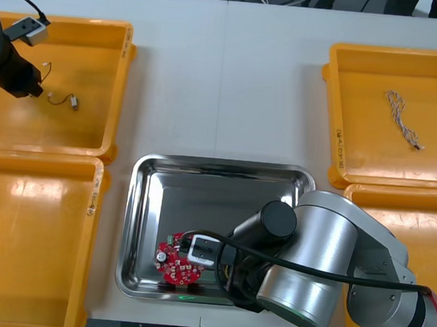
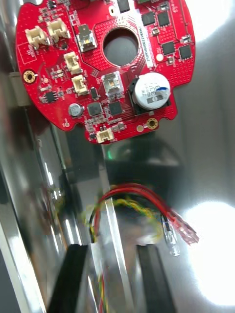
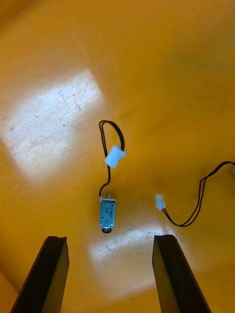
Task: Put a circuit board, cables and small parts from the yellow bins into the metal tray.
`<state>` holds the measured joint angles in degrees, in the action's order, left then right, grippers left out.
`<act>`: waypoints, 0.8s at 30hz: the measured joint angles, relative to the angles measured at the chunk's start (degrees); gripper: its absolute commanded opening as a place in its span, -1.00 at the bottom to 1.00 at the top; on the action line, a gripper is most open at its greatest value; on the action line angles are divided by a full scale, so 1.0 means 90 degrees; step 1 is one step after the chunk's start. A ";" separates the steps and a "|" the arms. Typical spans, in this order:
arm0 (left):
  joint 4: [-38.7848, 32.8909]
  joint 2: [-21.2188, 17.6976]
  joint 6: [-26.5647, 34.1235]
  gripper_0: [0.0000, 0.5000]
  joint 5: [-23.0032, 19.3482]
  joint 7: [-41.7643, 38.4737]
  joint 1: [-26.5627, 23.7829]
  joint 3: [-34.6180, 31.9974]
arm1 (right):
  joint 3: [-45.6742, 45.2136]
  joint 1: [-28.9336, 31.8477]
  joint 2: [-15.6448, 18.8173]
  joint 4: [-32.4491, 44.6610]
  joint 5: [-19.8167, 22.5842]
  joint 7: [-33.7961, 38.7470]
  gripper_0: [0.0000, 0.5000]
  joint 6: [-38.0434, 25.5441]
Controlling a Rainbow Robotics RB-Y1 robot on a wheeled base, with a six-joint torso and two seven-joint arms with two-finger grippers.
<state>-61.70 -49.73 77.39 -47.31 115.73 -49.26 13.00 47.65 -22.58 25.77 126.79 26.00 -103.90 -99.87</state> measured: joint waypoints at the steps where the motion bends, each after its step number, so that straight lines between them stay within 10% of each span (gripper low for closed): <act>1: 0.0012 0.0018 -0.0017 1.00 0.0017 0.0000 0.0000 0.0000 | 0.0000 0.0001 0.0000 0.0000 -0.0012 0.0000 0.33 0.0000; 2: 0.0026 0.0030 -0.0039 1.00 0.0029 0.0000 0.0000 0.0000 | 0.0000 0.0001 0.0000 0.0000 -0.0028 0.0001 0.71 0.0000; 5: 0.0071 0.0045 -0.0143 1.00 0.0051 0.0001 0.0000 0.0000 | 0.0000 0.0001 0.0000 0.0000 -0.0036 0.0001 0.99 0.0000; 24: 0.0103 0.0060 -0.0773 1.00 0.0053 0.0152 0.0148 -0.0001 | -0.1988 -0.0246 0.0000 0.0252 0.1366 0.0006 1.00 -0.1092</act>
<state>-60.77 -49.19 70.44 -46.83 117.10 -47.93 13.00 29.76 -24.79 25.78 129.06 38.30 -103.85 -109.70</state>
